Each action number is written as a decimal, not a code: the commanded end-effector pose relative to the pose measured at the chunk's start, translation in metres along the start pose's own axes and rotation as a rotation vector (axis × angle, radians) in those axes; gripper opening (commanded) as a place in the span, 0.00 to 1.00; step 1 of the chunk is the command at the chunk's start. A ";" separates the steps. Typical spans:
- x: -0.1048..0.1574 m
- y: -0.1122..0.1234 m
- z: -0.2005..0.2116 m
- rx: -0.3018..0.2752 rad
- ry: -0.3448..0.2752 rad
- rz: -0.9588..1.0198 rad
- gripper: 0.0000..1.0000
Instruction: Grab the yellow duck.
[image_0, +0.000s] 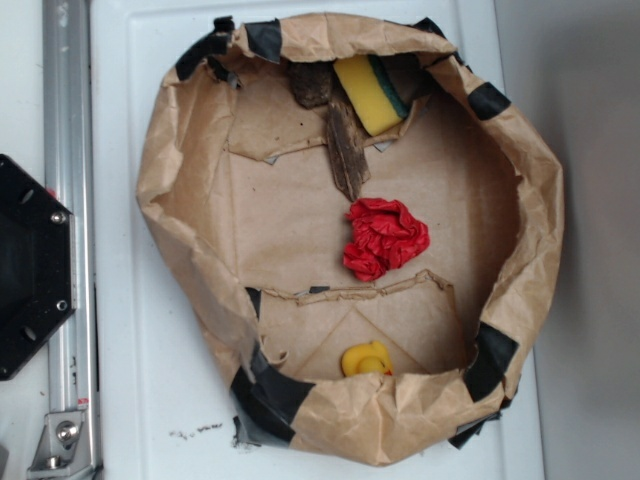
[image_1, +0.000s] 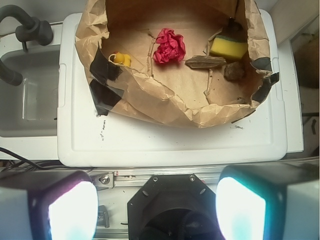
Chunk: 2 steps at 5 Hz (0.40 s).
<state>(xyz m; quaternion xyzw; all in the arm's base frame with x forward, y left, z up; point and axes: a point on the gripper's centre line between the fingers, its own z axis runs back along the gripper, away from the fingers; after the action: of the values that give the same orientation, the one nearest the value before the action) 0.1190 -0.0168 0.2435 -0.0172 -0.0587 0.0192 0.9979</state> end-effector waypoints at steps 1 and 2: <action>0.000 0.000 0.000 0.000 0.000 0.000 1.00; 0.041 -0.011 -0.011 0.001 -0.006 0.038 1.00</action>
<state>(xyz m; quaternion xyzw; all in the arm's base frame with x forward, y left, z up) 0.1593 -0.0224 0.2262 -0.0129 -0.0413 0.0507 0.9978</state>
